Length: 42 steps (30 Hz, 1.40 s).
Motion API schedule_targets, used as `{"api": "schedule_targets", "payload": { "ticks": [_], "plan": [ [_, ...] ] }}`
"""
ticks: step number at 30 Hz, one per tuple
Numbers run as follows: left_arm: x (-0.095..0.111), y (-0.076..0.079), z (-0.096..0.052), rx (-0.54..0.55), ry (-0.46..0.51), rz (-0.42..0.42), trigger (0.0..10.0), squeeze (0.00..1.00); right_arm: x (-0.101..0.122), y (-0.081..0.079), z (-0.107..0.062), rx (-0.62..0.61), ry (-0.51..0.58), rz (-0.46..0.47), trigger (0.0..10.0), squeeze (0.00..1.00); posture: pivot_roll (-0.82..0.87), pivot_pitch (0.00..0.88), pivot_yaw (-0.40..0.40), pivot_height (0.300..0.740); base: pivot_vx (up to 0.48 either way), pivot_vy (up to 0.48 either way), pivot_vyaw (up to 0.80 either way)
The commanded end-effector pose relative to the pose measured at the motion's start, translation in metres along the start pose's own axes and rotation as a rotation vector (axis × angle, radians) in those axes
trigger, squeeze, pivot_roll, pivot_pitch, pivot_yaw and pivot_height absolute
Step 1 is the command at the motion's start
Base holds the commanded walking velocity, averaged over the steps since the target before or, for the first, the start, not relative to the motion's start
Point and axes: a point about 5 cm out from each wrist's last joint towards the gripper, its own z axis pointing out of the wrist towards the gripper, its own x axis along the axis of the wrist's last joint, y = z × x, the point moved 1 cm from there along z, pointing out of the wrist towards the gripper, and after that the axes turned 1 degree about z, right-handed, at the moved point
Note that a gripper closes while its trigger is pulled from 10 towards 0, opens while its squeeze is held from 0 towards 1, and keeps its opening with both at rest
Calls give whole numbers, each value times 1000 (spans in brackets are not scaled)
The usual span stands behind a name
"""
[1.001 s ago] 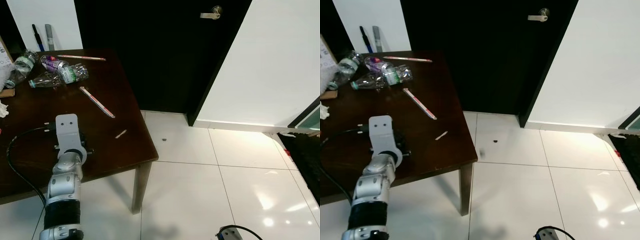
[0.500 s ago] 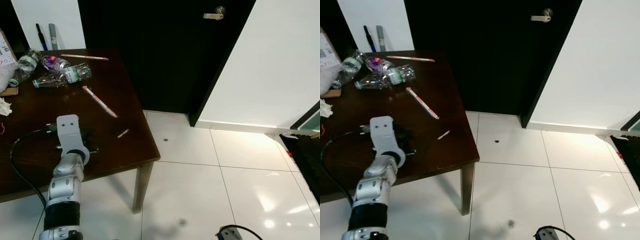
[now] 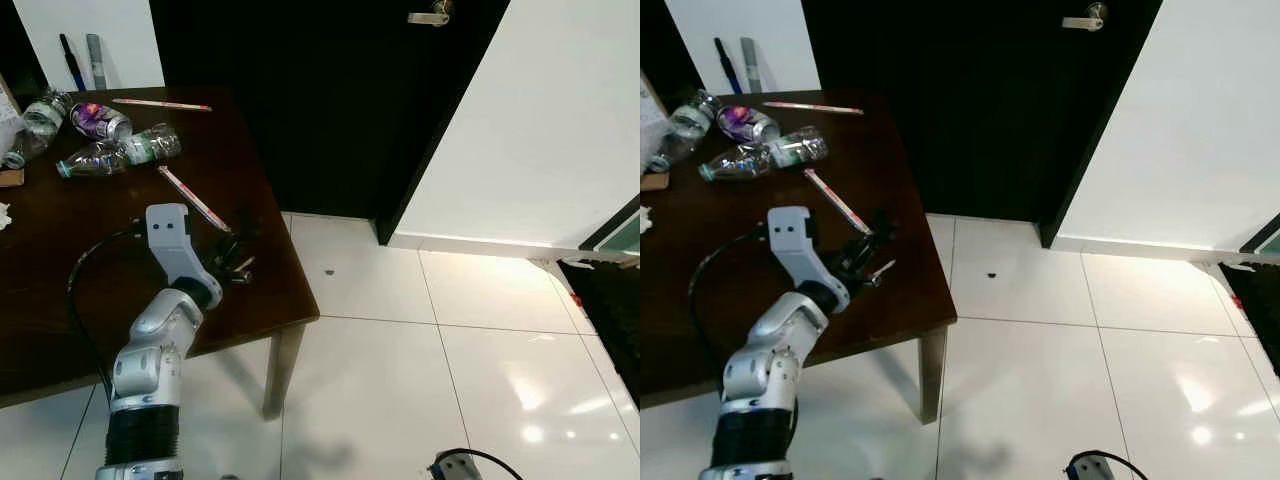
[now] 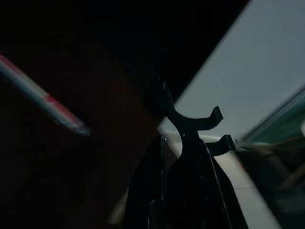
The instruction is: Picking trash to rubbish bin
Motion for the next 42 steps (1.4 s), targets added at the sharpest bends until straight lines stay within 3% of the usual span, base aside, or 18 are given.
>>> {"api": "schedule_targets", "payload": {
  "ticks": [1,3,4,8,11,13,19,26,42],
  "plan": [
    [0,14,0,-86,17,-49,10000,0,-7,-1,0,-3,-19,-1,10000,0,227,136,-84,740,0,0,0],
    [2,22,-2,-152,31,-71,10000,0,-6,-1,0,-2,-16,0,10000,0,227,136,-84,740,0,0,0],
    [5,36,-8,-274,41,-103,10000,0,-4,-2,0,0,1,24,10000,0,226,136,-84,740,0,0,0],
    [5,46,-13,-360,40,-114,10000,0,-1,-2,0,3,17,51,10000,0,226,136,-84,740,0,0,0],
    [-6,60,-27,-498,2,-140,10000,0,9,-4,0,15,59,135,10000,0,223,133,-81,740,0,0,0],
    [-10,63,-30,-525,-12,-158,10000,0,13,-5,0,17,70,154,10000,0,223,134,-80,740,0,0,0],
    [-26,63,-35,-535,-45,-238,10000,0,20,-4,-1,16,94,171,10000,0,225,129,-83,740,0,0,0],
    [-43,62,-41,-542,-111,-251,10000,0,23,-1,-1,6,108,175,10000,0,220,122,-83,740,-78,0,0],
    [-54,54,-47,-516,-150,-251,10000,0,20,-2,-1,1,103,170,10000,0,214,123,-73,740,-354,0,0]
  ]
}}
